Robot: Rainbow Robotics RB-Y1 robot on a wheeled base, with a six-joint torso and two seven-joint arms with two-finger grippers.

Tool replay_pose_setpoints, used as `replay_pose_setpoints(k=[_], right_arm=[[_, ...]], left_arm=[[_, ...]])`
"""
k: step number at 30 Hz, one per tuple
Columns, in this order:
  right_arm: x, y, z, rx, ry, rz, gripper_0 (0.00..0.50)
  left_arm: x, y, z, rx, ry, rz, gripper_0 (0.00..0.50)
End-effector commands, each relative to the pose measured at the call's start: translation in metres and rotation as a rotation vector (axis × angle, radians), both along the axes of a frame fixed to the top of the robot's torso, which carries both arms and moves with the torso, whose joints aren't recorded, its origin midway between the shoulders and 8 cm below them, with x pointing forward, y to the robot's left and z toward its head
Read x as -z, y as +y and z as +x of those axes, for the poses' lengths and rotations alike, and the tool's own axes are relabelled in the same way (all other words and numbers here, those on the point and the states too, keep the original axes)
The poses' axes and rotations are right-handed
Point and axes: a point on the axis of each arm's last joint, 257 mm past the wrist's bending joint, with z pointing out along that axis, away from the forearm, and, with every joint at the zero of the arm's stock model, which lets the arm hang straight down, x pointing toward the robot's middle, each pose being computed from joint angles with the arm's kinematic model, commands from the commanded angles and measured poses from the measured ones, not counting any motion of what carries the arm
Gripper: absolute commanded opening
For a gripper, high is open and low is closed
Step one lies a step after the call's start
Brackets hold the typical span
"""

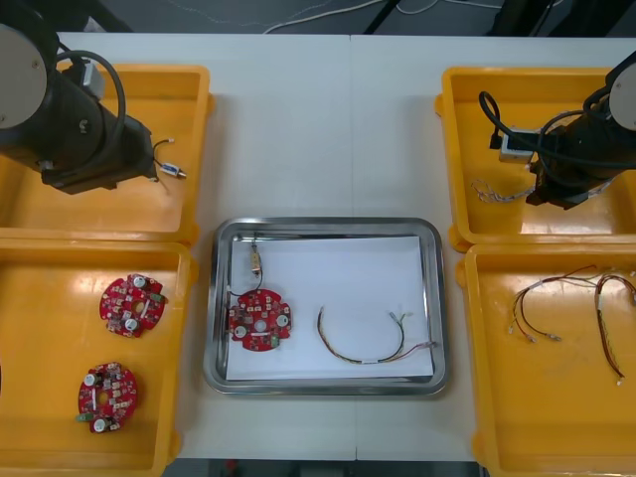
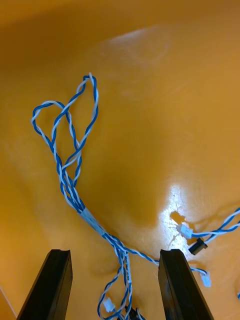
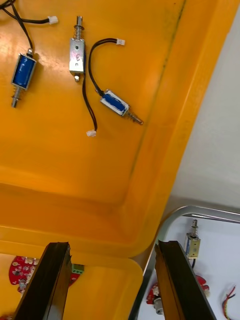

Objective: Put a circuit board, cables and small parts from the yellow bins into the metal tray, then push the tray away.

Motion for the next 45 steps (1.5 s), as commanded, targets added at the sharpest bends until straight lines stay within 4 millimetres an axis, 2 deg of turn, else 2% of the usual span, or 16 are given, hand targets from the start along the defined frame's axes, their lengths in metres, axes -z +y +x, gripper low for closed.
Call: replay_pose_setpoints(k=[1,5,9,18,28,34,45], right_arm=[[-0.015,0.004,0.011,-0.055,-0.042,-0.033,0.500],[-0.013,0.006,0.010,-0.061,-0.039,-0.029,0.500],[-0.007,0.012,0.009,-0.067,-0.035,-0.014,0.500],[0.003,0.011,0.009,-0.063,-0.050,0.001,0.500],[0.010,0.008,0.006,-0.054,-0.040,0.003,0.500],[0.016,0.005,0.002,-0.049,-0.030,0.001,0.500],[0.026,0.006,-0.004,-0.051,-0.005,0.001,0.500]], left_arm=[[-0.029,0.034,0.015,-0.048,-0.068,0.079,0.500],[-0.026,0.052,0.020,-0.034,-0.058,0.119,0.500],[-0.022,0.064,0.027,-0.010,-0.053,0.124,0.500],[-0.019,0.086,0.037,0.030,-0.060,0.142,0.500],[-0.024,0.098,0.046,0.043,-0.089,0.177,0.500],[-0.031,0.108,0.055,0.097,-0.128,0.266,0.500],[-0.032,0.121,0.070,0.102,-0.202,0.318,0.500]])
